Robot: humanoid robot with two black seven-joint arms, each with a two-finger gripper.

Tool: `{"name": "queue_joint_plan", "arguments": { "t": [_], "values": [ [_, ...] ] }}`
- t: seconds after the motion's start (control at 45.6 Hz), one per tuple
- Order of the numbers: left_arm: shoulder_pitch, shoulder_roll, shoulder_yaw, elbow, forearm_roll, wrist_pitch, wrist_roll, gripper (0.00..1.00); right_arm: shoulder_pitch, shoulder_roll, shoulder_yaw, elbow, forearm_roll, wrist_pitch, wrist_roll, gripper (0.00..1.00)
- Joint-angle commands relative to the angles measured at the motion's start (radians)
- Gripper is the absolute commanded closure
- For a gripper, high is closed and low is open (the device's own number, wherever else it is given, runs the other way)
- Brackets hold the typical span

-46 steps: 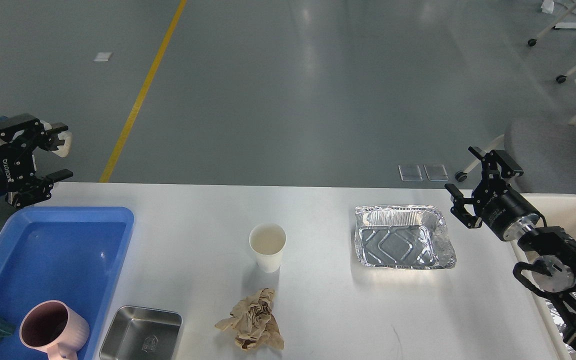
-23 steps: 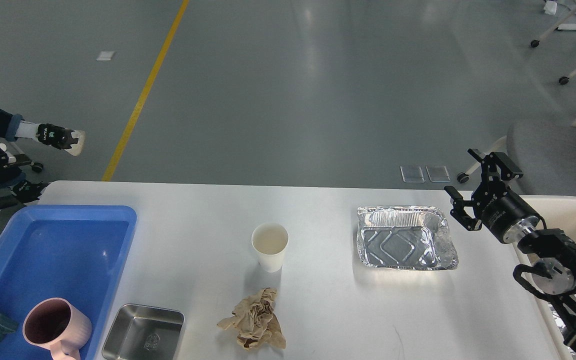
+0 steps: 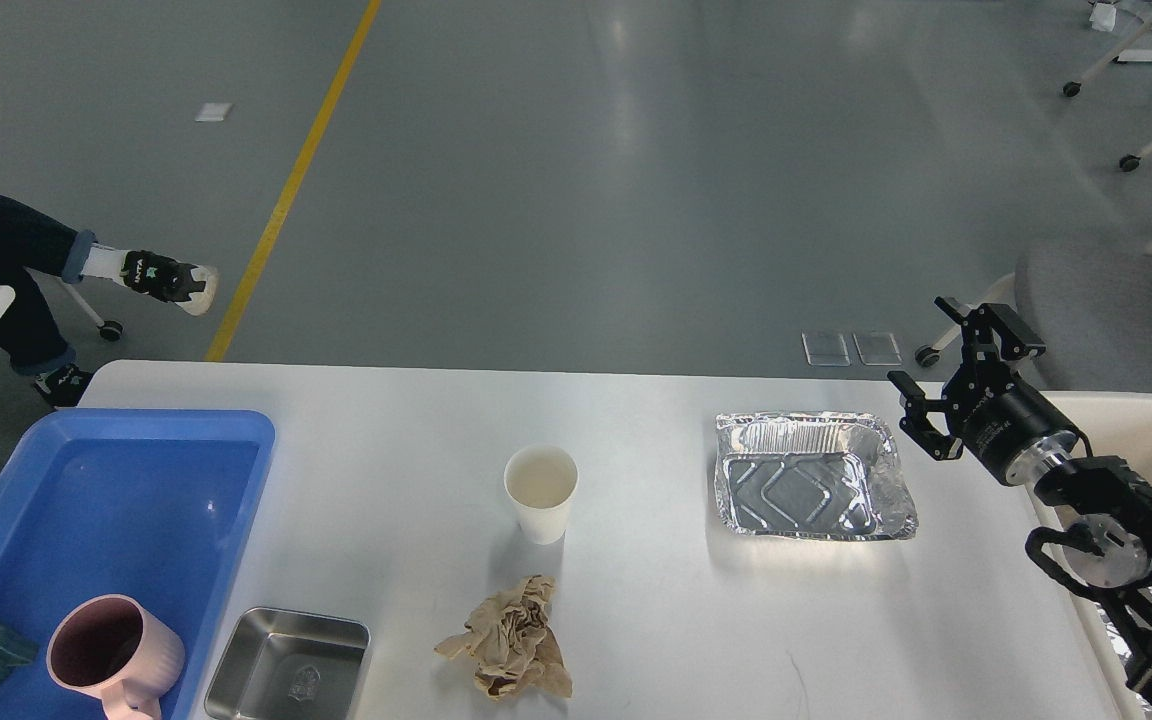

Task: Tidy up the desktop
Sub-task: 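Withdraw the left gripper from the blue bin and raise it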

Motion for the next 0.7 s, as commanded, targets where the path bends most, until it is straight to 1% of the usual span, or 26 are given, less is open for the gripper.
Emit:
{"name": "queue_joint_plan", "arguments": {
  "t": [0.0,0.132,0.197,0.263,0.351,0.395,0.439,0.483,0.527,0.592,0.68],
  "values": [
    [-0.016,0.026,-0.004,0.005,-0.002,0.000,-0.012,0.01,0.004,-0.002,0.000,0.000,0.000,0.000,0.000,0.00],
    [-0.019,0.005,-0.013,0.005,0.000,0.000,-0.017,0.01,0.004,-0.003,0.000,0.000,0.000,0.000,0.000,0.00],
    [-0.025,-0.035,-0.024,0.005,0.000,0.000,-0.017,0.01,0.004,-0.003,0.000,0.000,0.001,0.000,0.000,0.00],
    [-0.035,-0.100,-0.041,0.005,0.003,0.000,-0.014,0.01,0.004,-0.002,0.001,0.000,0.000,0.002,0.000,0.00],
    [-0.039,-0.208,-0.039,-0.003,0.017,0.000,0.006,0.01,0.004,-0.002,0.001,0.005,0.000,0.002,0.000,0.00],
    [-0.042,-0.264,-0.041,-0.006,0.029,0.000,0.021,0.01,0.004,-0.003,0.001,0.014,0.000,0.000,0.000,0.00],
    [-0.058,-0.330,-0.042,-0.012,0.049,0.000,0.046,0.01,0.001,-0.006,0.001,0.023,0.000,0.000,0.000,0.00],
    [-0.097,-0.403,-0.041,-0.011,0.079,0.000,0.089,0.01,-0.003,-0.016,0.001,0.032,0.000,0.000,0.000,0.00],
    [-0.150,-0.478,-0.033,-0.011,0.124,0.000,0.156,0.01,-0.004,-0.028,0.003,0.034,0.001,0.000,0.000,0.00],
    [-0.203,-0.593,-0.033,-0.006,0.173,0.001,0.280,0.01,-0.006,-0.039,0.003,0.034,0.001,0.000,0.000,0.00],
    [-0.238,-0.736,-0.048,-0.005,0.179,0.001,0.466,0.01,-0.007,-0.045,0.003,0.035,0.001,0.000,0.000,0.00]
  ]
}}
